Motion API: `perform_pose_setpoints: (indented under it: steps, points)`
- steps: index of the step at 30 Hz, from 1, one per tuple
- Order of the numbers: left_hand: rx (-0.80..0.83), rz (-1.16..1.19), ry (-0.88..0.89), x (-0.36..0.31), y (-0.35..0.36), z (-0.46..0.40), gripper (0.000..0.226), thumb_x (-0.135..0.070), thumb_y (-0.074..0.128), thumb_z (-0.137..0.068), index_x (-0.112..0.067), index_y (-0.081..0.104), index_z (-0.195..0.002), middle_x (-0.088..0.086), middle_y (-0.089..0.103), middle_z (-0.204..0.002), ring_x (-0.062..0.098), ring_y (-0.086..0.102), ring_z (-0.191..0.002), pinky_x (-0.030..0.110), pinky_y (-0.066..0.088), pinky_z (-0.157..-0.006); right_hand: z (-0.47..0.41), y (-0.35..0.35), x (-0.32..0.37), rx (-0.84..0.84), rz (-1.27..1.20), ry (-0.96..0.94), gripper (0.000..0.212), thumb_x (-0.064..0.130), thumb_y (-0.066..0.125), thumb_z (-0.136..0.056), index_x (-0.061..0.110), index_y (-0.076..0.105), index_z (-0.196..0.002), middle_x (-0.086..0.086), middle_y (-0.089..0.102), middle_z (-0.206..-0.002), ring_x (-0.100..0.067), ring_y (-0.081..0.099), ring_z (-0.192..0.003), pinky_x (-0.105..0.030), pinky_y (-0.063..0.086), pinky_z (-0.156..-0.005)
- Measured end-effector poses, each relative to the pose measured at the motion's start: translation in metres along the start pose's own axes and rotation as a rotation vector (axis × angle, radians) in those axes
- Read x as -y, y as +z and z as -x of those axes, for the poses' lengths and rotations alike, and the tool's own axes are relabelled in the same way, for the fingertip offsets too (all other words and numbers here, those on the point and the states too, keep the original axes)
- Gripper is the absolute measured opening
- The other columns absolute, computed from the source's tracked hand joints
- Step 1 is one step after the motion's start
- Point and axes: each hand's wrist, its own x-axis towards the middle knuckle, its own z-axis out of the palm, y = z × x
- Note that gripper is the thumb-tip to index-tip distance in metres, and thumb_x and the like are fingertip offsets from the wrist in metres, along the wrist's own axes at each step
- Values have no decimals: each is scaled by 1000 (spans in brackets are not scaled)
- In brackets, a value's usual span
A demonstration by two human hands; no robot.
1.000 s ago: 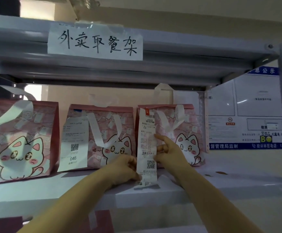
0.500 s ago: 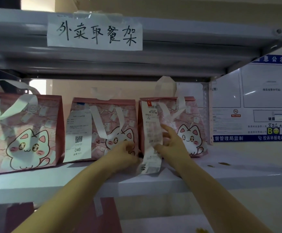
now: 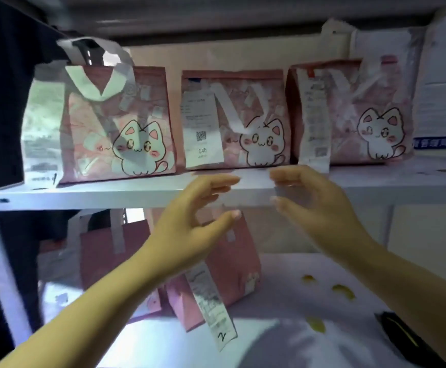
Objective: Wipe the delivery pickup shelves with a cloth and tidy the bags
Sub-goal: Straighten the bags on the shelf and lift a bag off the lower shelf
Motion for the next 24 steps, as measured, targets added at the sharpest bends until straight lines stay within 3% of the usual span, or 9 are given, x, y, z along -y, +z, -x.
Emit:
perform_pose_setpoints:
  steps: [3,6,11,14,19,24]
  points:
    - [50,11,-90,26,-17,34,42,-28,67,-84,-33,56,-123,-20,59,-123,-1,53,-118,22,43,-102,19,34,8,-10,46,-45,24,16,68,-84,26,65,-106,15,64,-108,6,58,-102,-9,39,-93]
    - [98,-10,-192,58,-30,65,40,-27,69,-87,-35,56,-124,-22,58,-124,-2,53,-118,26,43,-102,40,68,9,64,44,-33,25,15,66,-83,26,66,-106,16,64,-108,7,55,-104,-3,35,-89]
    - [147,0,-324,107,-45,112,39,-21,69,-85,-30,58,-122,-21,60,-120,-7,53,-113,22,42,-102,68,131,-13,201,-20,189,35,5,67,-85,31,65,-108,16,63,-113,5,55,-110,-6,37,-92]
    - [174,18,-401,132,-51,139,40,-22,69,-85,-32,58,-122,-19,61,-120,-6,53,-113,20,41,-101,81,166,-35,229,-40,326,39,3,66,-85,33,62,-110,14,63,-115,4,55,-111,-16,41,-99]
    - [207,26,-466,162,-62,174,42,-16,69,-85,-31,56,-122,-20,57,-119,-17,48,-107,0,32,-91,94,219,-56,247,-106,546,38,3,65,-87,30,57,-112,16,61,-111,5,55,-106,-22,43,-99]
    - [206,34,-655,193,-89,206,45,-24,71,-84,-31,53,-125,-21,56,-118,-8,51,-109,16,36,-101,93,282,-45,269,-138,587,37,2,65,-86,18,59,-119,6,62,-107,-4,58,-101,-4,42,-82]
